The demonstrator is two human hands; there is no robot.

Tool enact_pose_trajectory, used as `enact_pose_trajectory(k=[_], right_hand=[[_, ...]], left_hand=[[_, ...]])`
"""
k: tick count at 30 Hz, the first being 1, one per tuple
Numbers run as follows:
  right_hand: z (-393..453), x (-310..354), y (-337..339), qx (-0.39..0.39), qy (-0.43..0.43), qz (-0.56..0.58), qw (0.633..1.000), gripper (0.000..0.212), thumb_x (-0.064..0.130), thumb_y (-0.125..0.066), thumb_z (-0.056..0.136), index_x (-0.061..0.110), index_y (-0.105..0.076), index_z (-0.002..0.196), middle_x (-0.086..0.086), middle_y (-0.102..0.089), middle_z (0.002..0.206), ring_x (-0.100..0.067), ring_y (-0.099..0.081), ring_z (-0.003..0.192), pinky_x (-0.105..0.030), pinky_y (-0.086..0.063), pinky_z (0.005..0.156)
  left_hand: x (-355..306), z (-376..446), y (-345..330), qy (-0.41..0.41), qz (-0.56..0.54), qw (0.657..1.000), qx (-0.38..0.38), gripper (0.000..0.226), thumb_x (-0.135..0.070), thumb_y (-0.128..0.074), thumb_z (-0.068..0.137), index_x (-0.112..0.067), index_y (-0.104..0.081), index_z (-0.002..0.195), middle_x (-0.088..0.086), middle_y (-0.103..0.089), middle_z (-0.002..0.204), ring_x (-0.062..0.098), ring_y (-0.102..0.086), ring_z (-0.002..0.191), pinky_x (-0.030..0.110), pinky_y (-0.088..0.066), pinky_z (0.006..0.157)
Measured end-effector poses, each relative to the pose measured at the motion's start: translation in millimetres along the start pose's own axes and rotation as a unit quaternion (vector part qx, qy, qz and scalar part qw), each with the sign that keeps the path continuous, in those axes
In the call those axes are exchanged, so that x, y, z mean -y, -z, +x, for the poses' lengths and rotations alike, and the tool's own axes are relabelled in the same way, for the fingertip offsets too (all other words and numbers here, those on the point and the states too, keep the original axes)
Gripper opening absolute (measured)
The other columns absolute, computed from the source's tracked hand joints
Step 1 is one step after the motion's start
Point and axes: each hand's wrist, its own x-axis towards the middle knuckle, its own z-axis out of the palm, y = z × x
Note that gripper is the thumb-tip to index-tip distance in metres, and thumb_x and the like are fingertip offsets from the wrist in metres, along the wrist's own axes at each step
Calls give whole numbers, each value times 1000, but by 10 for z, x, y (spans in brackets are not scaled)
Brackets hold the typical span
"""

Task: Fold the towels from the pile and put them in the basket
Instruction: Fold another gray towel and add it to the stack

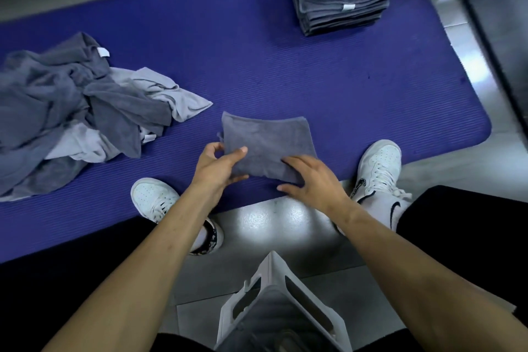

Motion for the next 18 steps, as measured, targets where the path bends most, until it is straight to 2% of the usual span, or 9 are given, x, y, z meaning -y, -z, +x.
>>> enact_pose_trajectory(k=[2,4,7,8,10,13,15,17,18], right_hand=[[20,71,67,-58,15,5,998,40,31,-75,86,12,-67,120,-3,-71,111,-26,-67,96,-36,-53,83],[77,187,207,-77,18,20,997,27,24,-70,90,12,-68,114,-2,-72,101,-25,-68,87,-31,-51,74],[209,355,511,-69,51,24,996,15,25,-65,93,13,-67,101,7,-64,84,-20,-60,75,-30,-42,66],[255,406,642,-63,61,25,996,17,29,-64,94,13,-67,100,8,-63,82,-21,-60,75,-32,-43,65],[322,497,927,-32,79,35,996,21,33,-63,95,14,-68,103,4,-69,88,-21,-62,81,-37,-48,69],[360,611,1345,21,90,53,994,20,34,-62,96,15,-69,99,7,-70,89,-12,-62,82,-27,-45,73],[341,672,1566,34,85,38,995,20,37,-61,96,19,-68,99,11,-69,89,-8,-61,83,-25,-45,74],[303,679,1718,27,76,15,997,22,43,-61,94,22,-67,101,13,-69,90,-8,-61,84,-27,-47,76],[285,675,1776,22,74,6,997,24,45,-63,92,24,-66,102,13,-68,91,-9,-61,85,-28,-47,77]], left_hand=[[-101,-139,34,-23,4,1000,-8,42,-17,-74,87,-17,-46,119,5,-59,112,21,-70,89,29,-59,55],[-189,-257,92,-63,31,997,-25,47,-16,-69,91,-25,-42,128,2,-55,110,21,-69,92,31,-61,57],[-325,-396,222,-135,97,986,10,36,-24,-65,94,-33,-54,128,0,-58,116,14,-68,91,34,-61,74],[-377,-441,269,-157,130,978,39,33,-28,-69,91,-32,-60,123,3,-61,118,13,-68,91,34,-60,79],[-472,-527,364,-203,210,952,91,41,-31,-82,79,-29,-64,115,0,-66,114,11,-65,96,28,-55,84],[-590,-587,429,-304,319,895,71,36,-25,-87,70,-35,-66,98,2,-63,102,11,-59,89,25,-48,80],[-687,-640,423,-360,335,869,51,31,-31,-85,70,-42,-65,90,1,-58,103,10,-56,95,20,-44,85],[-780,-697,381,-387,307,867,63,22,-41,-77,72,-43,-64,90,-10,-61,109,3,-56,105,16,-41,92],[-831,-746,331,-388,282,874,79,17,-38,-74,77,-38,-65,92,-15,-64,104,2,-59,102,19,-43,91]])
